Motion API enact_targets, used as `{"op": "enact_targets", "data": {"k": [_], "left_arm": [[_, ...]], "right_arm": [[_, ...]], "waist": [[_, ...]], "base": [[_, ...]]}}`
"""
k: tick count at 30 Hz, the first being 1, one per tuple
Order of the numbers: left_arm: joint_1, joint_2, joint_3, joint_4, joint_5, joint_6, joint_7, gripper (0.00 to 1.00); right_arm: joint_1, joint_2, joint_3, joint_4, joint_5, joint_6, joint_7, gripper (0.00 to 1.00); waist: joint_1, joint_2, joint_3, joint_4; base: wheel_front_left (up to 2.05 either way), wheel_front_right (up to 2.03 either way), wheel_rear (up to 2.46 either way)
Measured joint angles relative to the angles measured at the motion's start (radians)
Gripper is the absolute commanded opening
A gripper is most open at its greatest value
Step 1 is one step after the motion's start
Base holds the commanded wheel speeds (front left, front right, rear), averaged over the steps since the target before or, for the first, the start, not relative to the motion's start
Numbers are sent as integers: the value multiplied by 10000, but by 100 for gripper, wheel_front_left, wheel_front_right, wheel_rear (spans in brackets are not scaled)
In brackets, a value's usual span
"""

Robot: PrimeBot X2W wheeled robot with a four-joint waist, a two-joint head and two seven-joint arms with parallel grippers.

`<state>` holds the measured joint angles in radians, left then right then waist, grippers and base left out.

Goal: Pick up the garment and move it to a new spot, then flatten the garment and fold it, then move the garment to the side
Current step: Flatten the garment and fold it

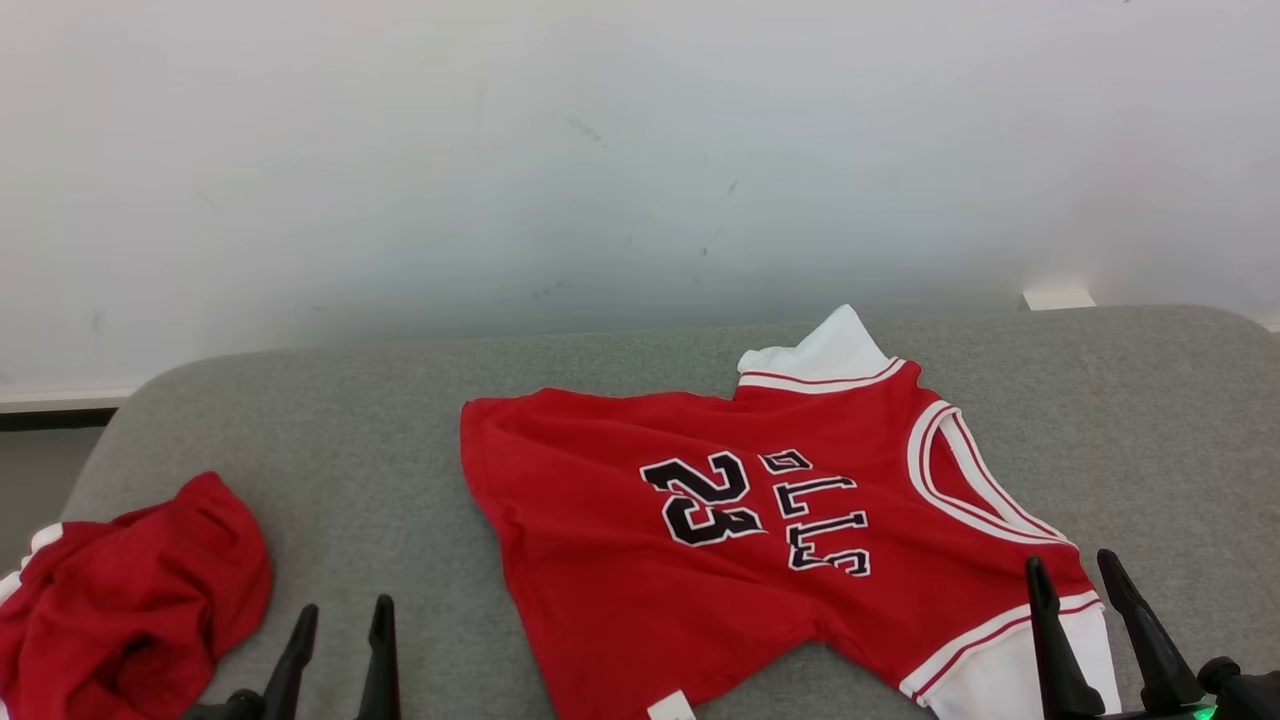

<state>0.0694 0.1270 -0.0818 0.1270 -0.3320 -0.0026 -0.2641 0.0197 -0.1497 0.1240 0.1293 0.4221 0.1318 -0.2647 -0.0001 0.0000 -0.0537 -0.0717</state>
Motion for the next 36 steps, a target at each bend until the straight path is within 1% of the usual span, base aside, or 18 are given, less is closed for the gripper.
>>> {"op": "enact_targets", "data": {"k": [4, 9, 18, 24, 28, 30, 33, 36], "left_arm": [[-6, -219, 203, -6, 247, -282, 0, 100], [-5, -407, 497, 6, 545, -500, 0, 100], [-41, -619, 796, 228, 738, -811, 0, 100], [-89, -696, 848, 274, 859, -940, 0, 100], [-106, -713, 759, 431, 861, -1026, 0, 100], [-115, -729, 600, 660, 861, -1051, 0, 100], [-121, -715, 198, 1135, 894, -1124, 184, 100], [-164, -686, -209, 1429, 886, -1166, 823, 100]], "right_arm": [[-25, -33, 36, -15, -35, 0, 0, 100], [-108, -79, 104, -10, -42, 0, 0, 100], [-173, -98, 247, 56, -42, 0, 0, 100], [-182, -219, 104, 123, -88, 0, 0, 100], [-178, -407, -130, 171, -155, 0, 0, 100], [-150, -491, -330, 382, -151, 0, 35, 100], [-20, -715, -642, 934, -77, 0, 585, 100], [41, -788, -828, 1365, -13, 0, 1262, 100]], "waist": [[0, 0, -3, -21], [0, 0, -25, -113], [0, 0, -62, -188], [1, 0, -50, -241], [0, 0, -30, -271], [1, 0, -13, -306], [0, 0, 30, -373], [1, 0, 97, -416]], "base": [[0, 0, 0], [0, 0, 0], [0, 0, 0], [0, 0, 0], [0, 0, 0], [0, 0, 0], [0, 0, 0], [0, 0, 0]]}}
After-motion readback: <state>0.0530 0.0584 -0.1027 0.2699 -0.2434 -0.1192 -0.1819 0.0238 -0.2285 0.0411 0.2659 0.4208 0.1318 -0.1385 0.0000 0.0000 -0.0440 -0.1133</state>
